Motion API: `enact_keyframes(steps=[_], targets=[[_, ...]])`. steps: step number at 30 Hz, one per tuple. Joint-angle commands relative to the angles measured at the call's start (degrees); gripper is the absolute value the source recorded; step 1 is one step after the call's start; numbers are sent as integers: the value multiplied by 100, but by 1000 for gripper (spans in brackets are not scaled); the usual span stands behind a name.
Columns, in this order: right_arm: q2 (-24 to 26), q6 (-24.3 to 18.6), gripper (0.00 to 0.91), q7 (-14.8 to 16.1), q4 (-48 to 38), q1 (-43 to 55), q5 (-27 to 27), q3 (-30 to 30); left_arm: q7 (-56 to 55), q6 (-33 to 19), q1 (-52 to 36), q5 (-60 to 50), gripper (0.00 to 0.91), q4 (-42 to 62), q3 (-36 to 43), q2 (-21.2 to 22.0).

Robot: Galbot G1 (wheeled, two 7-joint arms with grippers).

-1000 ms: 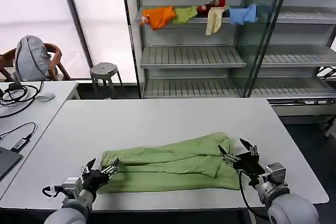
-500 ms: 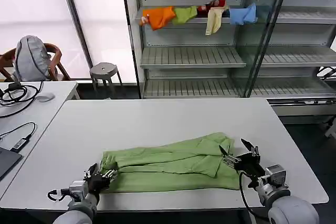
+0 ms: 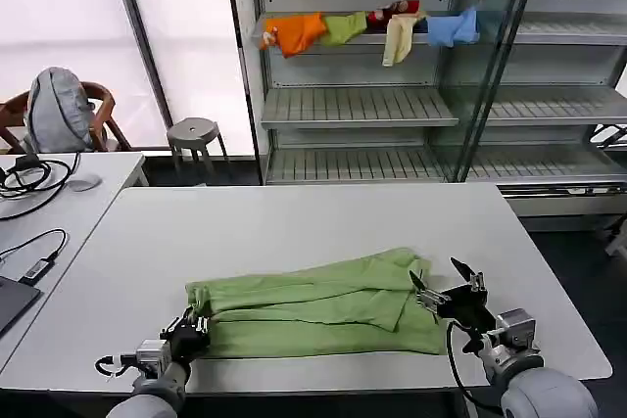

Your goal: Fold and organize the clothes.

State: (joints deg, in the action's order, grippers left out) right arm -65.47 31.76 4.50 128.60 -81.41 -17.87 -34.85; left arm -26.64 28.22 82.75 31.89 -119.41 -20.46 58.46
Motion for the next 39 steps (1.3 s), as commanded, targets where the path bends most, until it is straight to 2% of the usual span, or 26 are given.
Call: enact_keyframes(steps=[1, 10, 18, 24, 30, 39], targets=[[0, -4, 907, -14, 51, -54, 16, 4, 1148, 127, 75, -1142, 20, 196, -945, -195], [70, -49, 907, 3, 103, -118, -4, -74, 2199, 477, 227, -1146, 20, 254, -2677, -462], [85, -62, 907, 2, 95, -64, -1, -44, 2741, 482, 163, -1166, 20, 24, -3307, -775], [69, -58, 907, -6, 77, -24, 14, -38, 2738, 489, 115, -981, 20, -623, -2741, -662], [72, -47, 907, -17, 134, -63, 41, -133, 2737, 487, -152, -1204, 20, -1210, -1443, -245], [117, 11, 907, 13, 283, -150, 10, -617, 2443, 479, -971, -907, 20, -926, -44, 172]])
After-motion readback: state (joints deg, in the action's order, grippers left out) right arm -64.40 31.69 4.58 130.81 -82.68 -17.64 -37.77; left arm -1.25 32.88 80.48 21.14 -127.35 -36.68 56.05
